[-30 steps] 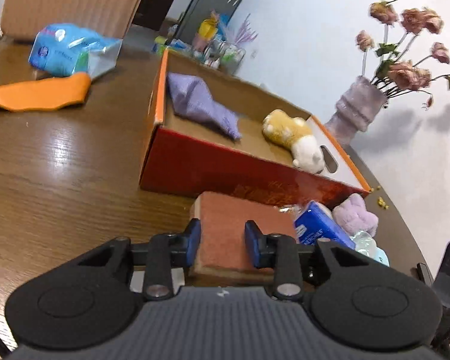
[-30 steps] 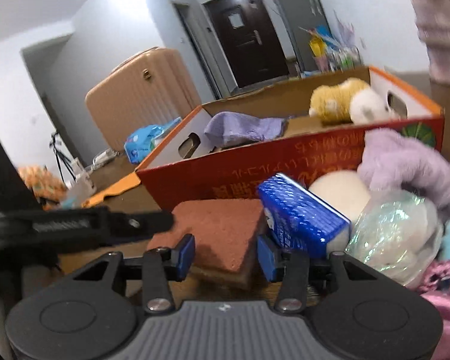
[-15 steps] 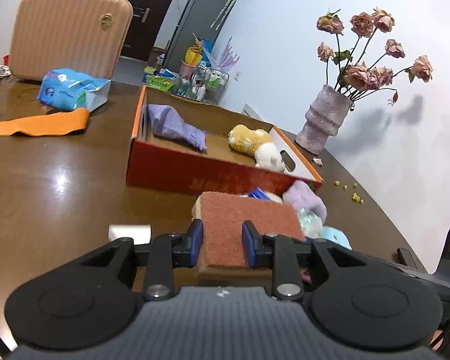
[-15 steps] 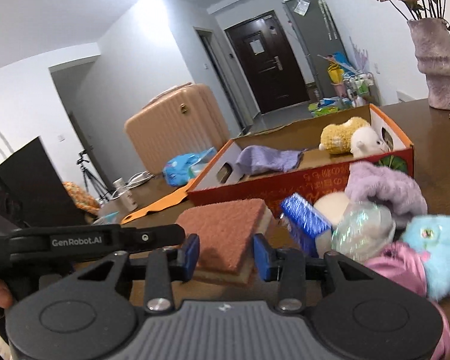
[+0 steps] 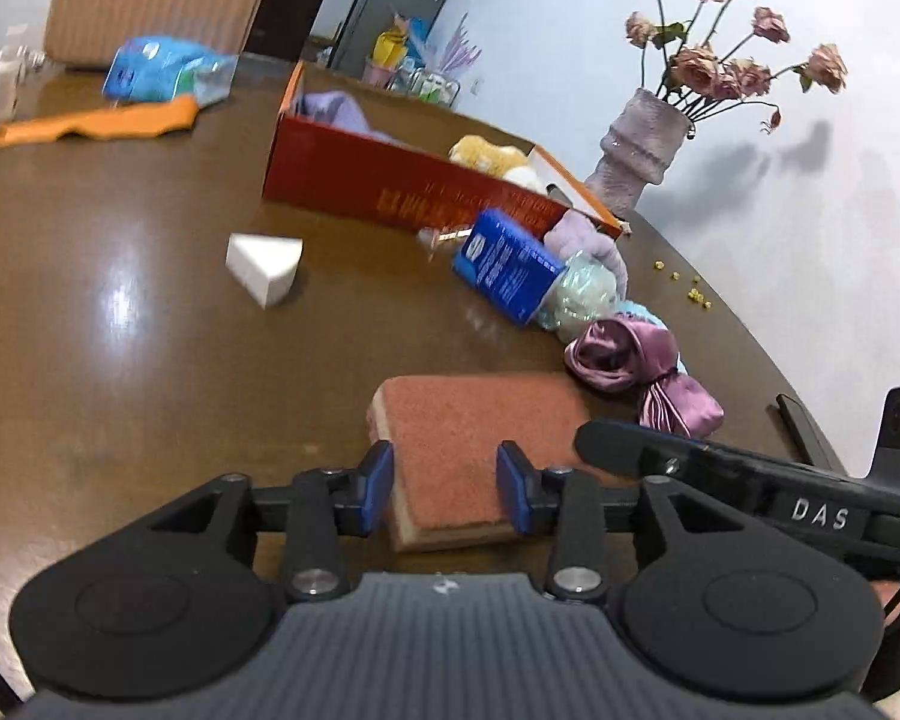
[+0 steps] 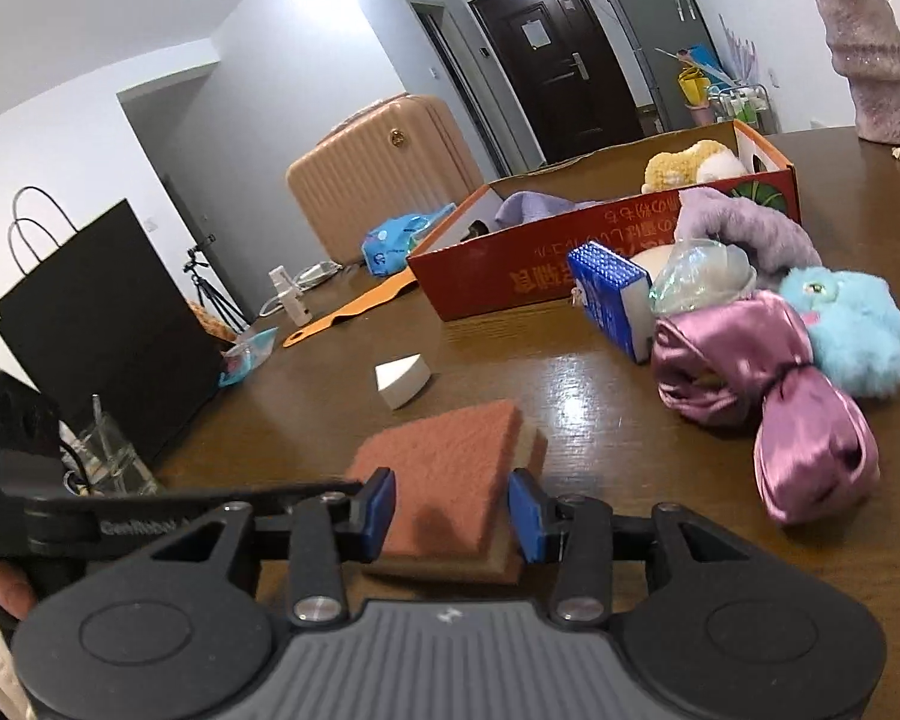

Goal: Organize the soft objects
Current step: 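Carry the sponge brick into the box and open the left gripper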

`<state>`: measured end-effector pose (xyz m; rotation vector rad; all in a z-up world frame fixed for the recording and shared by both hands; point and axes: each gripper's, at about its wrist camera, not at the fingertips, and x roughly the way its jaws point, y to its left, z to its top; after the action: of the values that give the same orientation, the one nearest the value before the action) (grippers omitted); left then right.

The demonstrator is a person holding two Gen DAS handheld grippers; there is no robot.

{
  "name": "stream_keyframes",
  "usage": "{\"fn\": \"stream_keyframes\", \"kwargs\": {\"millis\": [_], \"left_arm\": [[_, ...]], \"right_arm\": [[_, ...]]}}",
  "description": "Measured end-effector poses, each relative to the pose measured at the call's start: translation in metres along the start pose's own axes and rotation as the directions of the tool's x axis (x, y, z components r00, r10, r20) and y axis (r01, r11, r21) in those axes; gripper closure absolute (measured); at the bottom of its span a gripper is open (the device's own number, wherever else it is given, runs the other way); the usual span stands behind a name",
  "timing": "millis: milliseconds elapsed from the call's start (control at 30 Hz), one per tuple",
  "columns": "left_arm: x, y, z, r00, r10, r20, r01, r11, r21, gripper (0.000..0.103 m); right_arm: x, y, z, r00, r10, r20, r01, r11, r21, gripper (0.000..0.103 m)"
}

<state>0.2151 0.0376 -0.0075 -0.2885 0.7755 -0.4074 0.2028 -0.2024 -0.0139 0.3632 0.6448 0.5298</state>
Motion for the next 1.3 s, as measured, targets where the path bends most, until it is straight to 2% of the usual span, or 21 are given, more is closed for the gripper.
{"fn": "stream_keyframes", "kwargs": {"millis": [133,267,367,500,567,667,833,967,1100,1200,1300], "left_arm": [[0.003,0.002,0.0,1.0,-0.004,-0.004,0.004,1.0,-0.019,0.063],[0.007,0.004,0.001,1.0,-0.021,-0.013,0.021,0.999,-0.036,0.062],[0.01,0.003,0.002,0.999,-0.037,-0.015,0.036,0.999,-0.03,0.067],[0.005,-0.004,0.014,0.999,-0.047,0.013,0.047,0.999,-0.005,0.072],[-0.001,-0.01,0.034,0.996,-0.06,0.061,0.059,0.998,0.028,0.072],[0.001,-0.015,0.078,0.988,-0.076,0.134,0.066,0.995,0.078,0.072],[0.036,-0.01,0.168,0.982,-0.05,0.181,0.034,0.995,0.092,0.072],[0.07,0.007,0.213,0.979,0.022,0.205,-0.036,0.997,0.066,0.072],[0.104,0.034,0.232,0.983,0.078,0.169,-0.081,0.997,0.014,0.071],[0.125,0.044,0.23,0.985,0.114,0.129,-0.119,0.993,0.026,0.062],[0.138,0.046,0.22,0.981,0.168,0.095,-0.177,0.98,0.093,0.049]], "right_arm": [[0.003,-0.009,0.0,0.999,-0.036,0.012,0.036,0.999,0.038,0.062],[0.009,-0.022,-0.005,0.999,-0.037,0.001,0.036,0.995,0.096,0.062],[0.015,-0.027,-0.008,1.0,-0.013,-0.016,0.015,0.993,0.119,0.07],[0.011,-0.022,0.003,1.0,-0.017,0.008,0.016,0.994,0.105,0.07],[0.006,-0.018,0.019,0.999,-0.008,0.045,0.004,0.996,0.086,0.07],[0.009,-0.016,0.064,0.994,0.014,0.107,-0.018,0.999,0.04,0.07],[0.054,-0.023,0.15,0.989,0.001,0.146,0.003,1.0,-0.027,0.07],[0.116,-0.038,0.201,0.997,0.018,0.071,-0.017,1.0,-0.009,0.07],[0.167,-0.046,0.224,1.0,0.013,-0.008,-0.013,1.0,-0.027,0.07],[0.199,-0.053,0.227,0.997,0.013,-0.076,-0.014,1.0,-0.003,0.068],[0.228,-0.065,0.225,0.986,0.021,-0.168,-0.015,0.999,0.038,0.065]]}}
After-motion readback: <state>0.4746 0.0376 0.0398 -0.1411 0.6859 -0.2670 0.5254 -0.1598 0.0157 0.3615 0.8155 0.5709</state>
